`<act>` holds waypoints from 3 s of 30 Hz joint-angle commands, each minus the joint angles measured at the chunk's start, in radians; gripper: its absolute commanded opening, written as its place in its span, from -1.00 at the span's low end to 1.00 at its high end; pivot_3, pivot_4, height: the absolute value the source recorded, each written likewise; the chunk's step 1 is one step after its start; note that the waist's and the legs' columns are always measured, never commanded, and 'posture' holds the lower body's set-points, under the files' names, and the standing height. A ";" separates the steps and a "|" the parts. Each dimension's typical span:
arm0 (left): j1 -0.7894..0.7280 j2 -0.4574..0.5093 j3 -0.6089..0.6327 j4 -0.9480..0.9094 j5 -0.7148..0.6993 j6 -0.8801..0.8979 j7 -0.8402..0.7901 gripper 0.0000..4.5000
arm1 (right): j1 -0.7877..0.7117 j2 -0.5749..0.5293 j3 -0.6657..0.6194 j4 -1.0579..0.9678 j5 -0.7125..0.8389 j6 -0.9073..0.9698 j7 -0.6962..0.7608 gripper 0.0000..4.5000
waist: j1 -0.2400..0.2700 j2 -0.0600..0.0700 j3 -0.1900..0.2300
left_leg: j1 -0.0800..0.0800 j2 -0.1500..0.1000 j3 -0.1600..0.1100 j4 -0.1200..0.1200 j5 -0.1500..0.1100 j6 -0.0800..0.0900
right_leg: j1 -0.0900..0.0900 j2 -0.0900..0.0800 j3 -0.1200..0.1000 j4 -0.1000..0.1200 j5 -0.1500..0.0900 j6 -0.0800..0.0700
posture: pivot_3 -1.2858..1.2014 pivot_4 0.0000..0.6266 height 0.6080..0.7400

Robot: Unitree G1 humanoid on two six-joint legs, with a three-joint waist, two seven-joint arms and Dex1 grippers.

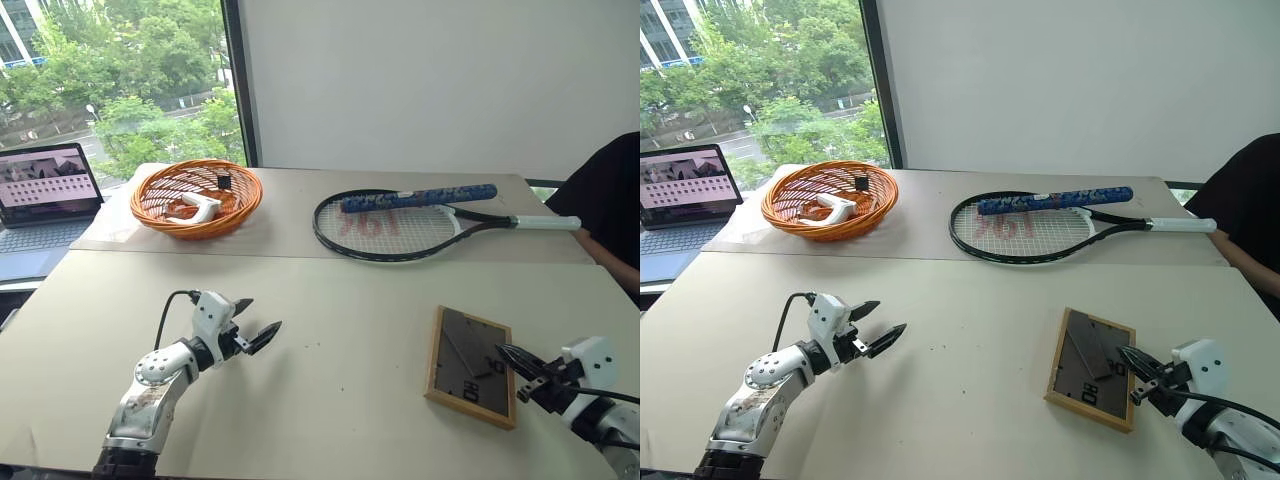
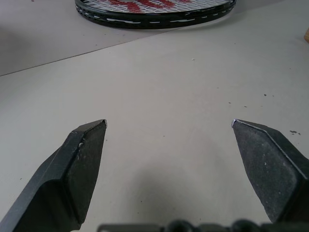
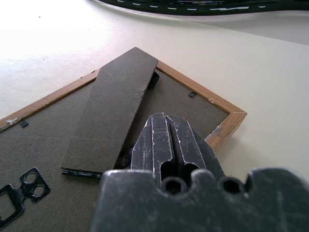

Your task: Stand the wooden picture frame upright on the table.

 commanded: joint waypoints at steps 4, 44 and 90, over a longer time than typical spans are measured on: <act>-0.170 0.060 -0.004 -0.051 -0.168 0.183 -0.163 1.00 | 0.024 -0.086 -0.121 -0.123 0.110 0.122 0.016 -0.98 | 0.008 0.001 0.001 | -0.003 0.000 0.000 0.000 0.000 0.000 | -0.003 0.000 0.000 0.001 0.000 0.000 | 0.03 -0.52 0.34; -0.534 -0.244 -0.529 0.348 0.214 0.250 -0.221 -0.98 | -0.321 -0.197 0.413 -0.134 -0.142 0.485 -0.006 -1.00 | -0.036 0.001 0.001 | -0.007 -0.007 -0.009 0.003 0.004 0.005 | 0.000 -0.001 0.000 -0.001 0.002 0.006 | 0.03 -0.52 0.34; -0.200 0.119 -0.164 -0.089 0.000 0.664 -0.046 -0.98 | -0.603 -0.046 0.807 -0.033 -0.320 0.494 0.256 -1.00 | -0.043 -0.005 -0.003 | 0.012 -0.006 -0.018 -0.011 0.005 0.005 | 0.014 0.000 -0.011 -0.001 -0.005 -0.003 | 0.03 -0.52 0.34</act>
